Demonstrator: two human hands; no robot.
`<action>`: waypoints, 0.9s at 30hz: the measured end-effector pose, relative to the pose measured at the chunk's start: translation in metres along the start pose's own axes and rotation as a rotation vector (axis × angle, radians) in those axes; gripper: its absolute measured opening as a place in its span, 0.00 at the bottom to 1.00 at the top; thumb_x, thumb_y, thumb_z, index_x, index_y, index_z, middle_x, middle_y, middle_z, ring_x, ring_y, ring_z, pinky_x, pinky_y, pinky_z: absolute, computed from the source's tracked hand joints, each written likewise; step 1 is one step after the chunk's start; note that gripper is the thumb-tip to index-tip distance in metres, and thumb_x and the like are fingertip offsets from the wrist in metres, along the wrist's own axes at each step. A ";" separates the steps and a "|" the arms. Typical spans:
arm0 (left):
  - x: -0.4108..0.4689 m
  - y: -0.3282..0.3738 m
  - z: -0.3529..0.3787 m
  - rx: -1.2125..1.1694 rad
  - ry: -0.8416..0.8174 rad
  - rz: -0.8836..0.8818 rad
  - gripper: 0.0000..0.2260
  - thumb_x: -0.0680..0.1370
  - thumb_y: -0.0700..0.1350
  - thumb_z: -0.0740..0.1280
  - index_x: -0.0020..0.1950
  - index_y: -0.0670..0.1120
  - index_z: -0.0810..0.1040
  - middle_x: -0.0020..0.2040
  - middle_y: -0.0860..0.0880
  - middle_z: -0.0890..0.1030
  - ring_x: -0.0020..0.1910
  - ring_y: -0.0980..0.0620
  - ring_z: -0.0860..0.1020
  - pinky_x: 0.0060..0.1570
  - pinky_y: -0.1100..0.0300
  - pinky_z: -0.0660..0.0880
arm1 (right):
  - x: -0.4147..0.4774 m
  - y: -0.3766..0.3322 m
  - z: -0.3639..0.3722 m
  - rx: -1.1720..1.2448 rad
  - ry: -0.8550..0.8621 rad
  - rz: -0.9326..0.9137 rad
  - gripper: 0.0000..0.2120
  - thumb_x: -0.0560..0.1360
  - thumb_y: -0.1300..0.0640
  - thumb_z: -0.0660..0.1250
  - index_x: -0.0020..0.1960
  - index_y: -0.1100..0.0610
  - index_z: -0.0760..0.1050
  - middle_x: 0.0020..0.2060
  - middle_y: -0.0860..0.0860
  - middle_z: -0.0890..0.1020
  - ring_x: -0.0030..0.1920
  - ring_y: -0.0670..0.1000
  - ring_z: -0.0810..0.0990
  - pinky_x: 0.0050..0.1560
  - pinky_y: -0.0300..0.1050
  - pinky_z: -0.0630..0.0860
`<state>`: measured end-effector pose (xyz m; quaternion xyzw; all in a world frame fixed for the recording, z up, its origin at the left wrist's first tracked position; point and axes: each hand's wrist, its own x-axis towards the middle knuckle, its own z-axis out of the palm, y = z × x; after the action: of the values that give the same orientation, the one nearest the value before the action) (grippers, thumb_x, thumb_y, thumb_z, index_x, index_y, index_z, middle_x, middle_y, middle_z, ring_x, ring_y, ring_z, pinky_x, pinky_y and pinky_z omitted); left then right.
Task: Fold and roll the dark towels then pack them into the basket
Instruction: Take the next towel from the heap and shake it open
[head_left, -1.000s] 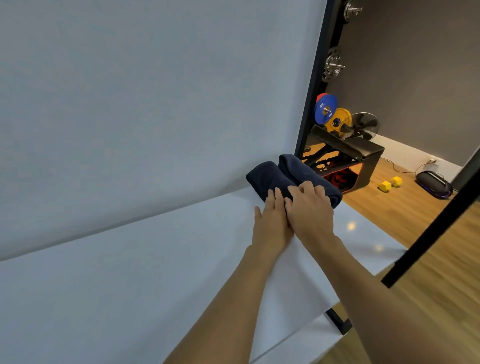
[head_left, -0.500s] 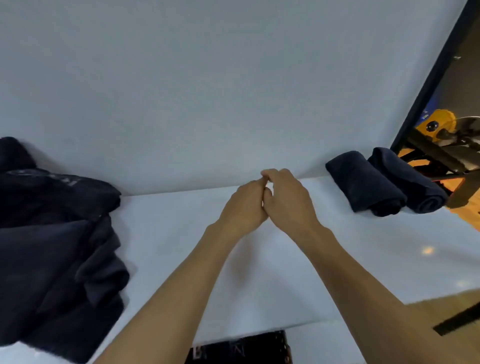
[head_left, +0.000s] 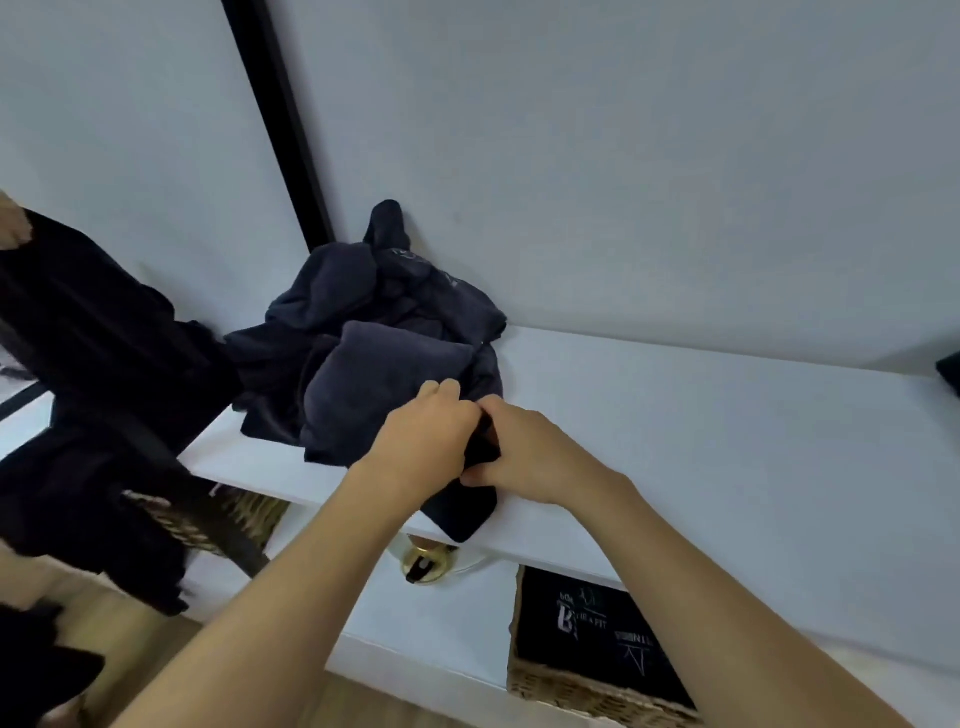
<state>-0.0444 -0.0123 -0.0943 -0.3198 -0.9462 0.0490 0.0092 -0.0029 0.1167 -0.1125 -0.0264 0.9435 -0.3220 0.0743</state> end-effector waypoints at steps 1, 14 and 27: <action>-0.001 -0.002 0.001 -0.036 0.028 -0.014 0.09 0.78 0.41 0.64 0.57 0.44 0.75 0.54 0.47 0.70 0.50 0.49 0.68 0.40 0.58 0.67 | 0.003 0.000 0.004 -0.037 0.045 0.000 0.22 0.72 0.54 0.72 0.61 0.54 0.68 0.54 0.52 0.79 0.51 0.55 0.78 0.52 0.52 0.77; 0.037 0.000 -0.084 -0.508 0.522 0.020 0.05 0.80 0.43 0.61 0.52 0.44 0.74 0.39 0.48 0.79 0.40 0.46 0.78 0.43 0.47 0.76 | 0.003 -0.024 -0.082 0.239 0.392 -0.103 0.14 0.76 0.50 0.66 0.59 0.50 0.70 0.48 0.45 0.80 0.46 0.46 0.80 0.46 0.42 0.78; 0.086 0.007 -0.094 -0.808 0.520 0.023 0.11 0.77 0.42 0.67 0.57 0.48 0.70 0.35 0.51 0.78 0.36 0.55 0.77 0.36 0.63 0.72 | 0.038 -0.041 -0.168 0.051 0.692 -0.084 0.16 0.76 0.66 0.55 0.51 0.58 0.81 0.39 0.49 0.81 0.39 0.53 0.83 0.47 0.49 0.81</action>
<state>-0.1040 0.0541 -0.0032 -0.3099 -0.8522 -0.4041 0.1197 -0.0663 0.1821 0.0389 0.0476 0.9025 -0.3382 -0.2624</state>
